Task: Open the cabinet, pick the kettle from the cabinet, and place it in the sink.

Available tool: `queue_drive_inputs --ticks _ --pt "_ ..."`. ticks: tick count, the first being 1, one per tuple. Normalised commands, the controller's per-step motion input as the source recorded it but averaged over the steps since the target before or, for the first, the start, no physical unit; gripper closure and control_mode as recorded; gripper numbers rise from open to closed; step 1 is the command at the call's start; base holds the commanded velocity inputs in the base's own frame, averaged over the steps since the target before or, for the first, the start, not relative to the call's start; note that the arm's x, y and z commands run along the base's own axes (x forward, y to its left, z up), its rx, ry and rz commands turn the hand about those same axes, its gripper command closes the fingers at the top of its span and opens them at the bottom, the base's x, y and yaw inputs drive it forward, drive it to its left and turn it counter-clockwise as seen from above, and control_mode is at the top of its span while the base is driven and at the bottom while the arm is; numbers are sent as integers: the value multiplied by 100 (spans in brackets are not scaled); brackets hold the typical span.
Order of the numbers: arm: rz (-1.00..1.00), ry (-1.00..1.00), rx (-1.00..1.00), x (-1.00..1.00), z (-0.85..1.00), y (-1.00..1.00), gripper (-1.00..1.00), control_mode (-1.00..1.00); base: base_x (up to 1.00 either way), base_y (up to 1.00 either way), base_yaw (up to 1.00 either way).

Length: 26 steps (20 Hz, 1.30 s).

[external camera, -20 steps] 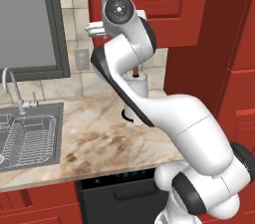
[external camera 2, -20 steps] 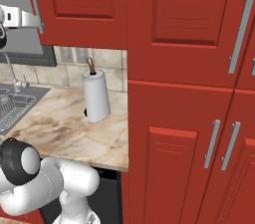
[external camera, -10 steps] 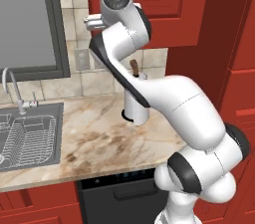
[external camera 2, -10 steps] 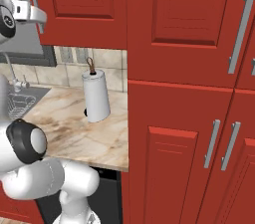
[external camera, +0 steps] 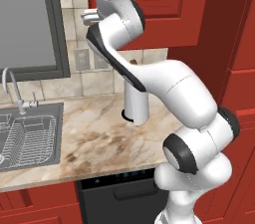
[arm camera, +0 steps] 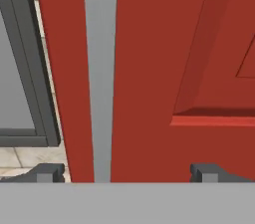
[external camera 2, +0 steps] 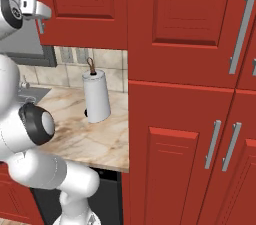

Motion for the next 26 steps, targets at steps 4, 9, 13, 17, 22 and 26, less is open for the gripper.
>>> queue_drive_inputs --ticks 4,9,13,17,22,26 --pt "0 -2 0 32 -7 15 -100 -100 0 0 0" --pt "0 0 0 36 -4 14 -100 -100 0 0 0" --pt "0 0 0 37 -4 4 -100 -100 0 0 0" --pt "0 0 0 34 -10 4 -100 -100 0 0 0" --pt "-1 0 0 29 -16 11 -100 -100 0 0 0" --pt "-3 0 0 24 -18 8 100 -100 0 0 0"
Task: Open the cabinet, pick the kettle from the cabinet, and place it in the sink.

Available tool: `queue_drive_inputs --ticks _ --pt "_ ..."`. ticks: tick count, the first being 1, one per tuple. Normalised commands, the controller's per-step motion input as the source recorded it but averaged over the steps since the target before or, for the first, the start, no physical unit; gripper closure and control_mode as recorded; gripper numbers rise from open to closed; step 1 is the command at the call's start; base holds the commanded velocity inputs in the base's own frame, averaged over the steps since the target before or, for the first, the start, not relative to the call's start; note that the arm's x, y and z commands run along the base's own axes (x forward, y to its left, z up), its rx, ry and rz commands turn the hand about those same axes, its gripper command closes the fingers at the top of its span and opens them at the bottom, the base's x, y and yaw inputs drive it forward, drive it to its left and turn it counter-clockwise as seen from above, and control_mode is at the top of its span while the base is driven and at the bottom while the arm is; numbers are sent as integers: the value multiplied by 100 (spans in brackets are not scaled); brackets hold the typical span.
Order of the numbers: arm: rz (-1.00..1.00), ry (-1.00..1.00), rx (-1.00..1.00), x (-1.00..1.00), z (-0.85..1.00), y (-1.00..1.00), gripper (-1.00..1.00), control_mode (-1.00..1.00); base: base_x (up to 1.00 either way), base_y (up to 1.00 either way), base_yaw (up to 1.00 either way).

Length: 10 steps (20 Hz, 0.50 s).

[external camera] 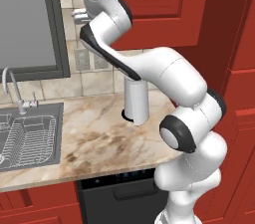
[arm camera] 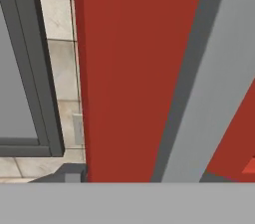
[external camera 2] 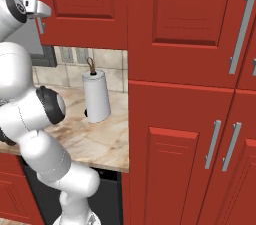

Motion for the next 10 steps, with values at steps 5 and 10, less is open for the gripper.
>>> queue_drive_inputs --ticks 5,10 --pt "-3 0 0 12 -21 0 100 -100 0 0 0" --pt "-1 -3 4 0 -28 0 100 -100 0 0 0"
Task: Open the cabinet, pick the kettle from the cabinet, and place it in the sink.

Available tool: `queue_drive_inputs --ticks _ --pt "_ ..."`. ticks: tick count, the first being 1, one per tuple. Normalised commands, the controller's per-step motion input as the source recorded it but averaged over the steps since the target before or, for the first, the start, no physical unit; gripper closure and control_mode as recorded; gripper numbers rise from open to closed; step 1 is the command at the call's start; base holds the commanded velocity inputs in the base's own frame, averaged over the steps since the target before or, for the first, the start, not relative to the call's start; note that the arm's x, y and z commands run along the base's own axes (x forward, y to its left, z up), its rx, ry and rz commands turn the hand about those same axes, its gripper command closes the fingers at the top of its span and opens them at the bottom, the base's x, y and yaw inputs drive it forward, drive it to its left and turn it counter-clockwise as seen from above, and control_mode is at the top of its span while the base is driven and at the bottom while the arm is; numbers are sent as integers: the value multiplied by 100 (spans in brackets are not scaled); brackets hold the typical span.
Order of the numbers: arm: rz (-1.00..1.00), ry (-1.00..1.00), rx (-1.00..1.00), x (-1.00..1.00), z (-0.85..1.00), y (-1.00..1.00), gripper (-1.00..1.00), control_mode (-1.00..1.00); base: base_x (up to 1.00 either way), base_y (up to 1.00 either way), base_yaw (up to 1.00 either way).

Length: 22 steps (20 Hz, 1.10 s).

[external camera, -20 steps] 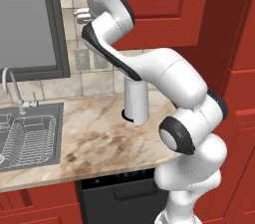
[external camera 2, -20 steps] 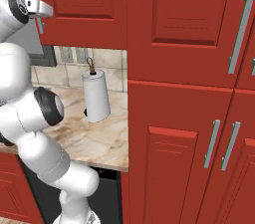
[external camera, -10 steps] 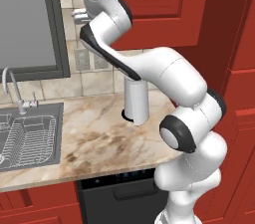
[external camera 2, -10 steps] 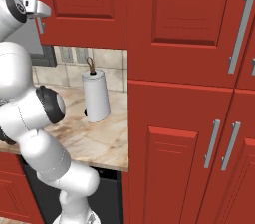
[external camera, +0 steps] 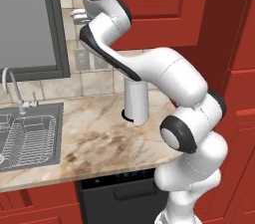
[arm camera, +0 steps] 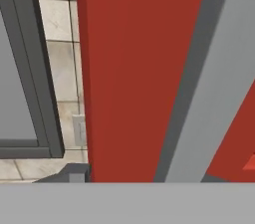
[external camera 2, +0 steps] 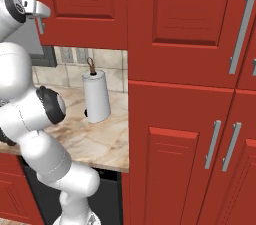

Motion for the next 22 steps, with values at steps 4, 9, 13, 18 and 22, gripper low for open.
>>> queue_drive_inputs --ticks 4,9,13,18,22 --pt "0 -4 8 -6 -33 -1 100 -100 0 0 0" --pt "0 -9 11 -24 -31 0 100 -100 0 0 0" --pt "6 -10 13 -39 -28 0 100 -100 0 0 0" --pt "11 -8 14 -48 -23 -5 100 -100 0 0 0" --pt "12 -1 10 -55 -15 -17 100 -100 0 0 0"
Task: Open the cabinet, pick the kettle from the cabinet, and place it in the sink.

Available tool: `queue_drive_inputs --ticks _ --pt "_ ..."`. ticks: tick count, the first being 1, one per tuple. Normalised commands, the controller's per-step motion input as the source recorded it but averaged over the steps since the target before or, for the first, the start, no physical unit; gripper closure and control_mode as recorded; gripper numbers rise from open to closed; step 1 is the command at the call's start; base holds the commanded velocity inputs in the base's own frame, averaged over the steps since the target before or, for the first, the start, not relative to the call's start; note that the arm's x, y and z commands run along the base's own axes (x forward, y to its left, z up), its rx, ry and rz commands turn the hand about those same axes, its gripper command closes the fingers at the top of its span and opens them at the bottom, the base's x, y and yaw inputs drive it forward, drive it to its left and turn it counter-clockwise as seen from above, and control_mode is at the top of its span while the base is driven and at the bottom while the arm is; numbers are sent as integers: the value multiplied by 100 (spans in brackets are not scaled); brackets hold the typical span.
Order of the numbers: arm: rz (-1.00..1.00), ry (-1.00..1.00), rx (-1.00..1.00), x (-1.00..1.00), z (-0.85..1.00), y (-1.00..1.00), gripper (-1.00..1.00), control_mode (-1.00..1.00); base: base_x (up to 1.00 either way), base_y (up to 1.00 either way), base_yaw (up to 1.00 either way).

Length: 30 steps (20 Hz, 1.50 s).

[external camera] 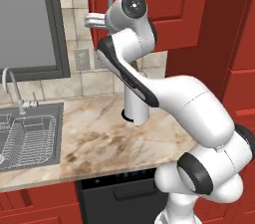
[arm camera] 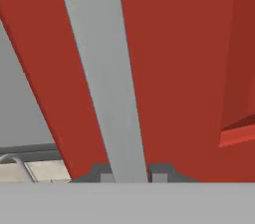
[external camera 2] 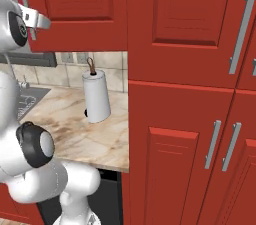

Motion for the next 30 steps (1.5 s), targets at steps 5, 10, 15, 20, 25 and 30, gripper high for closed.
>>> queue_drive_inputs --ticks 5,10,15,20,25,30 --pt "15 0 6 -55 -13 -20 100 -100 0 0 0" --pt "15 2 0 -55 -12 -16 100 -100 0 0 0" --pt "14 7 0 -57 -6 -20 100 -100 0 0 0" --pt "18 7 1 -57 -6 -28 100 -100 0 0 0" --pt "18 1 7 -61 -7 -39 100 -100 0 0 0" --pt "13 0 13 -60 -8 -41 100 -100 0 0 0"
